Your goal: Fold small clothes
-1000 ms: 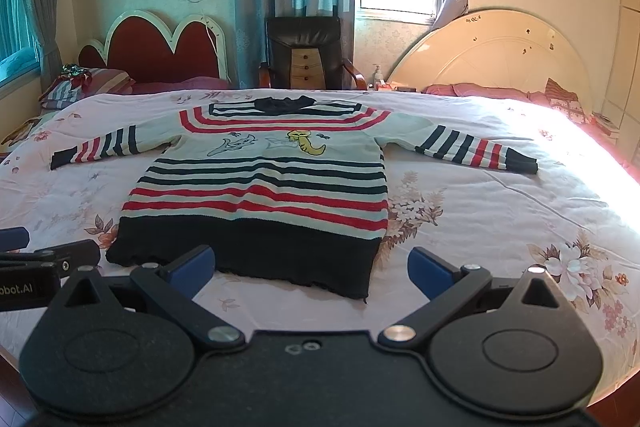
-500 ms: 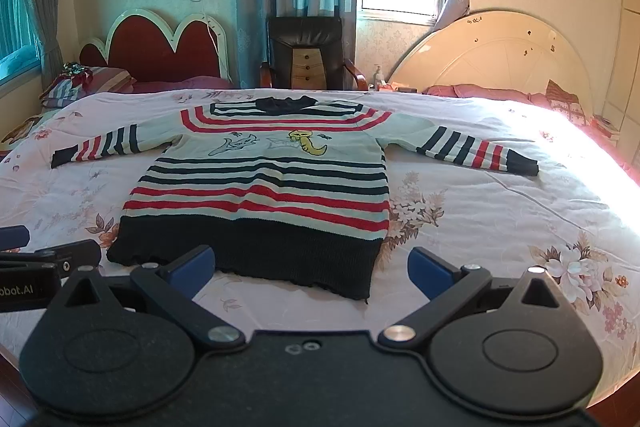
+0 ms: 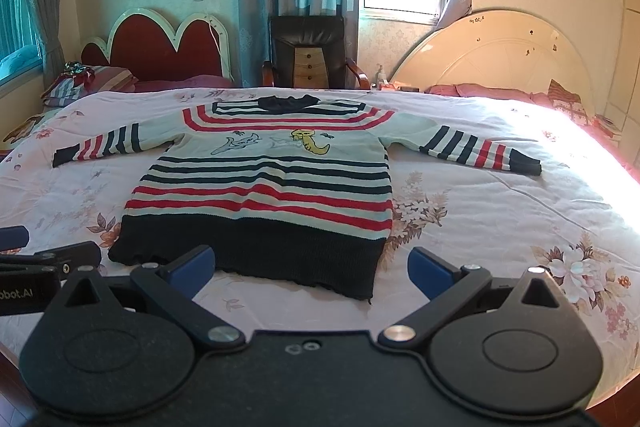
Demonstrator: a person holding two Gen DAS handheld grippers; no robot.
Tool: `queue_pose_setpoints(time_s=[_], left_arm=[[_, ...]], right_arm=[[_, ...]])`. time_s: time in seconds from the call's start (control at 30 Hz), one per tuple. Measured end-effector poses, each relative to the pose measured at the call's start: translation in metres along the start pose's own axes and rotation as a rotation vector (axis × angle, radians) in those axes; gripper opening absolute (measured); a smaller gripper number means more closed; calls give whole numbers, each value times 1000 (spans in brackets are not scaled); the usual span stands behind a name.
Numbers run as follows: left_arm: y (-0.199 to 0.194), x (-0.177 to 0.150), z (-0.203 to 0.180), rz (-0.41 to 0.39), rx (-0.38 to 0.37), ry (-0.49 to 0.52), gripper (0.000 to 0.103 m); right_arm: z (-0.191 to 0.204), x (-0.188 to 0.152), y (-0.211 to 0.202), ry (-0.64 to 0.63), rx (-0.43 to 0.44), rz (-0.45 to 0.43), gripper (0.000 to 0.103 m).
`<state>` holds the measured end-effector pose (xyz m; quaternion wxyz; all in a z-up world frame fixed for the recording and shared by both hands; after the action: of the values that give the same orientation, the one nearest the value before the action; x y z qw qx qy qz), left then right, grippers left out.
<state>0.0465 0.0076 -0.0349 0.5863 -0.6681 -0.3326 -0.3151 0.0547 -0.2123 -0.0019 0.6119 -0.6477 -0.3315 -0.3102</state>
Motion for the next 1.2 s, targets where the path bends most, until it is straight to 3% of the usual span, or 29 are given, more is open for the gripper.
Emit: queue_pose_setpoints(time_s=[0.2, 0.5, 0.7, 1.03, 1.2], left_arm=[[12, 4, 7, 12, -22, -24, 103], [51, 24, -6, 7, 34, 20, 103], [92, 38, -25, 28, -15, -3, 103], [184, 73, -73, 51, 4, 18, 103], [233, 91, -94, 73, -18, 16, 103]], right_arm=[[3, 1, 9, -10, -15, 19, 102], [-24, 10, 39, 5, -50, 38, 102], [-48, 24, 73, 28, -65, 45, 102], [-114, 56, 150, 80, -102, 65, 102], [-171, 75, 198, 176, -108, -33, 102]])
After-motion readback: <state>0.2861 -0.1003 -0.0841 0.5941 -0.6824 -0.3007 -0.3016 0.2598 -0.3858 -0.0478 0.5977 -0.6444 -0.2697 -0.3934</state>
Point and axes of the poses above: each gripper's, at about its wrist camera, not at the fingertips, and y roughly the way its jaws point, z to its left, x to its top, the point moved 6 cm from there along y, roughly the way its jaws point, and after that the axes turned 5 degrees about -x, right-handed, at the moved point
